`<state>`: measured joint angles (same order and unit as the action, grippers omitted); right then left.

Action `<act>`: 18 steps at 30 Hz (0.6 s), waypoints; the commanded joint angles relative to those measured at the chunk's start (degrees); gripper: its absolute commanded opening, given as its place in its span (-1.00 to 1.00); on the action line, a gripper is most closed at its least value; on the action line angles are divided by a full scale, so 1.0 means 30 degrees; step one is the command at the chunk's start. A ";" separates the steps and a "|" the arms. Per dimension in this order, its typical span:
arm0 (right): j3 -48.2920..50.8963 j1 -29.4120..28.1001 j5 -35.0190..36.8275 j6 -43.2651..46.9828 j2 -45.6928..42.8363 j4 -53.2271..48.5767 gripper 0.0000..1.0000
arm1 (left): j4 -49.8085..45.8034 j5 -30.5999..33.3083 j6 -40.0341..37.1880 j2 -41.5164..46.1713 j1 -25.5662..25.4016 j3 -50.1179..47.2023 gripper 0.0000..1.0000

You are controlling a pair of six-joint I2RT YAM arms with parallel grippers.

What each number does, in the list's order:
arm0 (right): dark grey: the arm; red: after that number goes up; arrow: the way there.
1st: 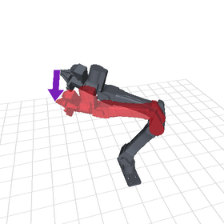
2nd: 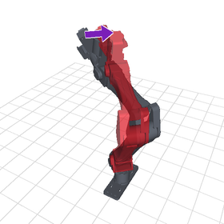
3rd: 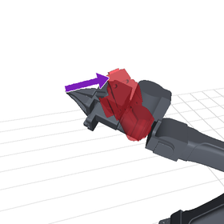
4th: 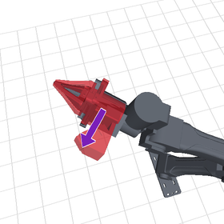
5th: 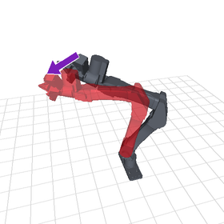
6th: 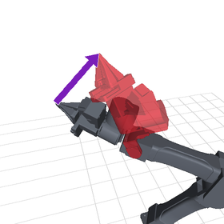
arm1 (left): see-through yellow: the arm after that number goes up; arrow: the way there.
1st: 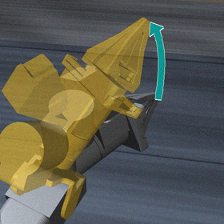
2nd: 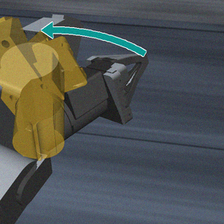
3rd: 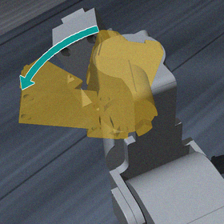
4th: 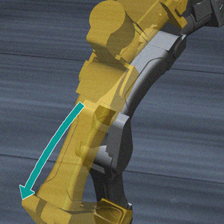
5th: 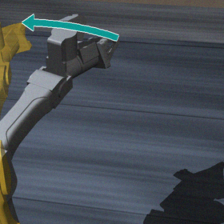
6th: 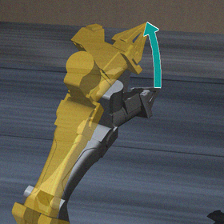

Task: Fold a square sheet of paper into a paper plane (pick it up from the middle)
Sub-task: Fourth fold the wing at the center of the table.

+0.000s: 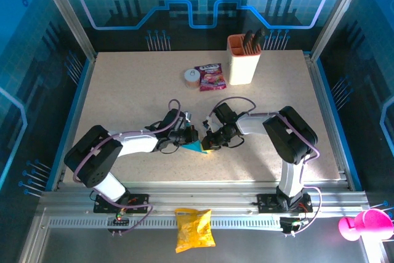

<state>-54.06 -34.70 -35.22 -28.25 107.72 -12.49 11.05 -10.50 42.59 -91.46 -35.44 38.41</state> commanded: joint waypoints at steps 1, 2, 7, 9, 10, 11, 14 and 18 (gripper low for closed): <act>0.0144 0.0220 0.0967 0.0326 0.0802 -0.1285 -1.00 | 0.0247 0.0607 -0.0812 -0.0394 0.0437 0.0041 -1.00; 0.0150 0.0213 0.0960 0.0313 0.0800 -0.1285 -1.00 | 0.0243 0.0644 -0.0807 -0.0494 0.0544 0.0044 -1.00; 0.0150 0.0210 0.0900 0.0358 0.0782 -0.1263 -1.00 | 0.0062 0.0768 -0.0999 -0.1021 0.0907 0.0400 -1.00; 0.0154 0.0206 0.0893 0.0335 0.0772 -0.1265 -1.00 | -0.0038 0.0891 -0.1012 -0.1165 0.0999 0.0519 -1.00; 0.0123 0.0226 0.0875 0.0357 0.0774 -0.1300 -1.00 | -0.0064 0.0919 -0.0983 -0.1259 0.1055 0.0593 -1.00; 0.0121 0.0224 0.0883 0.0334 0.0772 -0.1319 -1.00 | -0.0150 0.0970 -0.0969 -0.1320 0.1088 0.0628 -1.00; 0.0079 0.0197 0.0944 0.0315 0.0716 -0.1358 -1.00 | 0.0318 0.0665 -0.0851 -0.1126 0.1142 0.0511 -1.00; 0.0033 0.0197 0.0941 0.0338 0.0714 -0.1432 -1.00 | 0.0196 0.0713 -0.1105 -0.0718 0.1134 0.0688 -1.00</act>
<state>-54.11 -34.70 -35.38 -28.05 107.77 -12.60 11.07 -9.26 41.36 -94.78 -32.51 39.09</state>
